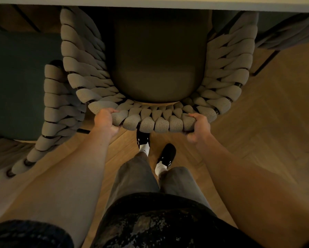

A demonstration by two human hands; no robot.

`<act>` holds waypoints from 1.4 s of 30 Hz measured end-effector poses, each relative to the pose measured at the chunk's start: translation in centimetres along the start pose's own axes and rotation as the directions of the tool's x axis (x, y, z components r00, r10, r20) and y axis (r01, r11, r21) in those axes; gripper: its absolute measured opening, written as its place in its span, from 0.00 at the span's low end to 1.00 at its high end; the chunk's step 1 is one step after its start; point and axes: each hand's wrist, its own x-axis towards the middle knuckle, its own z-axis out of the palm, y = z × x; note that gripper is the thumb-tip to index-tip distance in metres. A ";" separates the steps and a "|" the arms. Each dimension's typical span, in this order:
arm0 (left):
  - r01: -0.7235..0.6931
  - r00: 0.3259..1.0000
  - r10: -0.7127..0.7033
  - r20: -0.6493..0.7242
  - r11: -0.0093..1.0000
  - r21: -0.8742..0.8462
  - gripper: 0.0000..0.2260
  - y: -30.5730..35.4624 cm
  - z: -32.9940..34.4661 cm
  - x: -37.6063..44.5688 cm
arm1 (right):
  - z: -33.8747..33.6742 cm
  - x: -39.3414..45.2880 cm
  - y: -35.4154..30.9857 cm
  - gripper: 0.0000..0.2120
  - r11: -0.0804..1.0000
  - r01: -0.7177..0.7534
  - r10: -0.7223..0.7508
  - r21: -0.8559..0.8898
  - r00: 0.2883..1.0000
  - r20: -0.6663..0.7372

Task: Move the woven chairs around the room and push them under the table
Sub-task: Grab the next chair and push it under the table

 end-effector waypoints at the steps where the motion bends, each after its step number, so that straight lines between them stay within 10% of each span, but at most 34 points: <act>1: -0.006 1.000 0.006 0.008 1.000 0.008 0.05 0.0 0.0 -0.1 | 0.0 0.0 0.0 0.06 1.000 0.001 -0.001 -0.008 1.000 -0.003; 8: -0.012 0.998 0.010 0.067 0.999 0.038 0.11 0.0 -0.7 -1.4 | -1.7 -0.7 -0.2 0.19 0.985 0.011 0.005 -0.172 0.995 0.095; 17: -0.124 0.970 0.143 0.199 0.987 -0.103 0.15 -2.9 -4.2 -5.8 | -5.0 -4.5 0.0 0.05 0.867 0.159 -0.089 -0.473 0.982 0.167; 22: -0.232 0.966 0.214 0.146 0.966 0.119 0.12 -5.1 -6.5 -7.8 | -6.6 -5.7 1.0 0.08 0.741 0.238 -0.131 -0.628 0.969 0.212; 32: -0.339 0.939 0.247 0.240 0.548 0.765 0.03 -9.9 -14.2 -8.8 | -8.4 -6.9 6.2 0.09 0.054 0.465 -0.064 -0.883 0.885 0.462; 42: -0.253 0.967 0.181 0.177 0.663 0.704 0.05 -13.4 -27.4 -9.3 | -3.9 -10.3 15.7 0.01 -0.292 0.471 0.121 -0.832 0.882 0.456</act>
